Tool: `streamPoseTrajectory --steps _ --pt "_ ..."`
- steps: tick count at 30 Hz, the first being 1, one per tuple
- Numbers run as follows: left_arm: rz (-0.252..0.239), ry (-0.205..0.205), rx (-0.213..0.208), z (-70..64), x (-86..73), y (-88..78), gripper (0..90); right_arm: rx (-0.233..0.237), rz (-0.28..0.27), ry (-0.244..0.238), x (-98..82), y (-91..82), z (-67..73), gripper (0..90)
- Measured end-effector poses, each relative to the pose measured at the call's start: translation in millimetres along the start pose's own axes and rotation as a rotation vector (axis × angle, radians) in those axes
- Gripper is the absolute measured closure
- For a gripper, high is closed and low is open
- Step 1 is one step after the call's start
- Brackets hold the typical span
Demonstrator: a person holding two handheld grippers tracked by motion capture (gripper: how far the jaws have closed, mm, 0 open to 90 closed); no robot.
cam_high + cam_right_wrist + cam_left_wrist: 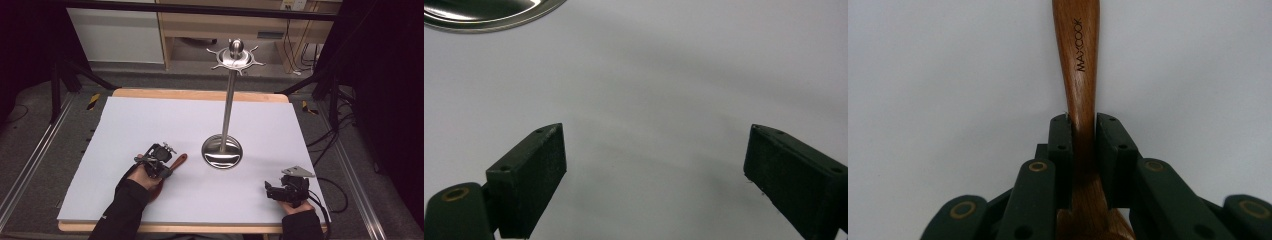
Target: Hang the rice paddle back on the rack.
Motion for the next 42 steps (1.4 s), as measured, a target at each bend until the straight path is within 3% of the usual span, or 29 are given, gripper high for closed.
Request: streamPoseTrajectory --steps 12,18,42 --pt "0.03 0.019 0.003 -1.3 3.1 0.1 77.5 0.003 0.005 -0.003 -0.3 0.6 -0.1 10.3" --pt "0.019 0.021 0.007 -1.3 2.6 -0.4 77.6 0.002 0.007 -0.003 -0.4 0.7 -0.2 10.4" --pt "-0.144 -0.002 0.019 -1.1 -10.9 -29.1 77.8 -0.005 0.006 0.0 -0.7 0.6 -0.8 10.3"
Point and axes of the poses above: each handheld gripper's, and its own axes: y roughly forward along the jaws, x roughly out of its top, z roughly to its left, the point moved 6 cm from there along y, roughly forward along the jaws, and after that the axes turned 11 degrees about y, right-handed, at the moved point
